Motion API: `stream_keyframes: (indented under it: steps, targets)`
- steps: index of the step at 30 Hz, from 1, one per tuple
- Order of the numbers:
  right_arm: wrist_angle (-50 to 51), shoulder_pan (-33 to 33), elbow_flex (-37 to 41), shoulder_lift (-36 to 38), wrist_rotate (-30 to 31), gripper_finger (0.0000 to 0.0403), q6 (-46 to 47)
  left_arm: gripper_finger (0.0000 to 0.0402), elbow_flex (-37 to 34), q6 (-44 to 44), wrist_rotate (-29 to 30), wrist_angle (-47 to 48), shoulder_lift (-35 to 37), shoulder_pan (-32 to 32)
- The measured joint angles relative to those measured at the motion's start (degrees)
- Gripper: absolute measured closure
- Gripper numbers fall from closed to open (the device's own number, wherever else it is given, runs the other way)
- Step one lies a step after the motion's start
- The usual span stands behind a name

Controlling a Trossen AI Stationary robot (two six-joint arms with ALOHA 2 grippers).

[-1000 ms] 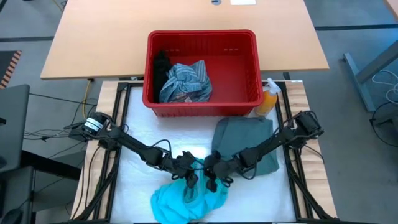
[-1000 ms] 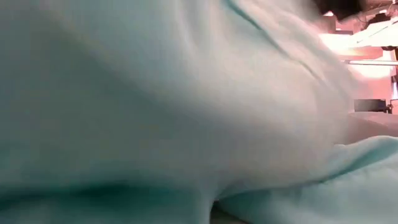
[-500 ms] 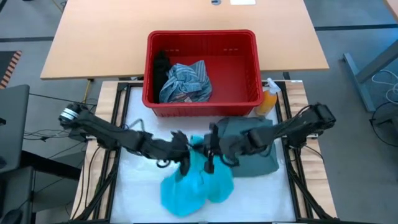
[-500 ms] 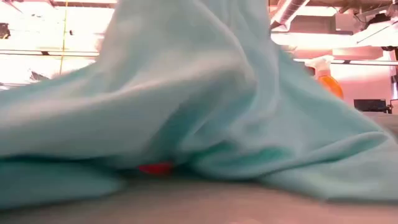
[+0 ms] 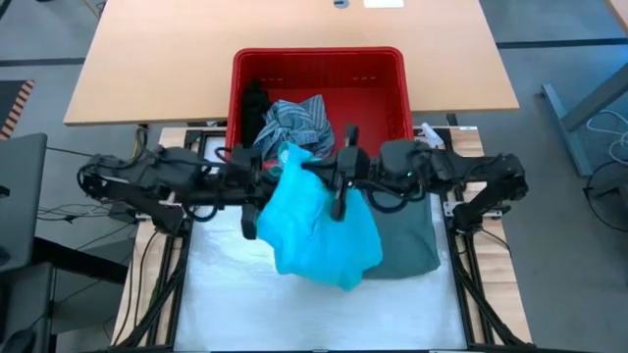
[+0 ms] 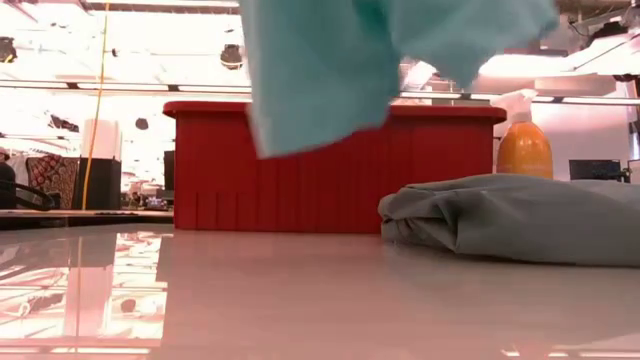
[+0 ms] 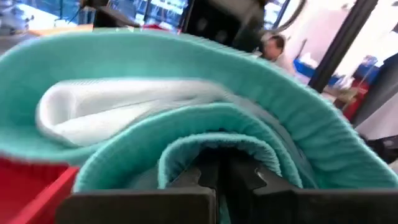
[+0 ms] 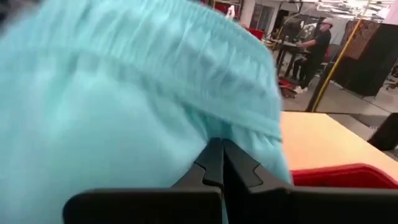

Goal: Fold Laundry from Bin
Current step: Fold the sky blue shorts

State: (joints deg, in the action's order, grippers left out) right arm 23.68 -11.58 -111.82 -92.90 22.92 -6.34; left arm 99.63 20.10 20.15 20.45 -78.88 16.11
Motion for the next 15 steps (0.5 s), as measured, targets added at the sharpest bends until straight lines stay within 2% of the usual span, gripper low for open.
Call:
stream_keyframes:
  steps: [6, 8, 15]
  targets:
    - [1.0, -4.8, -0.6, -6.3, -0.2, 0.0385, 3.4, 0.0401, 0.4, 1.8, -0.7, 9.1, -3.3, 0.9]
    - [0.9, -7.4, -0.6, -8.5, 0.1, 0.0385, 4.7, 0.0401, 0.5, 2.2, -0.8, 10.7, -4.5, 2.9]
    - [-2.3, -14.2, -0.7, -13.6, 4.6, 0.0385, 8.4, 0.0401, 0.2, 1.2, 5.3, 14.4, -6.1, 12.3]
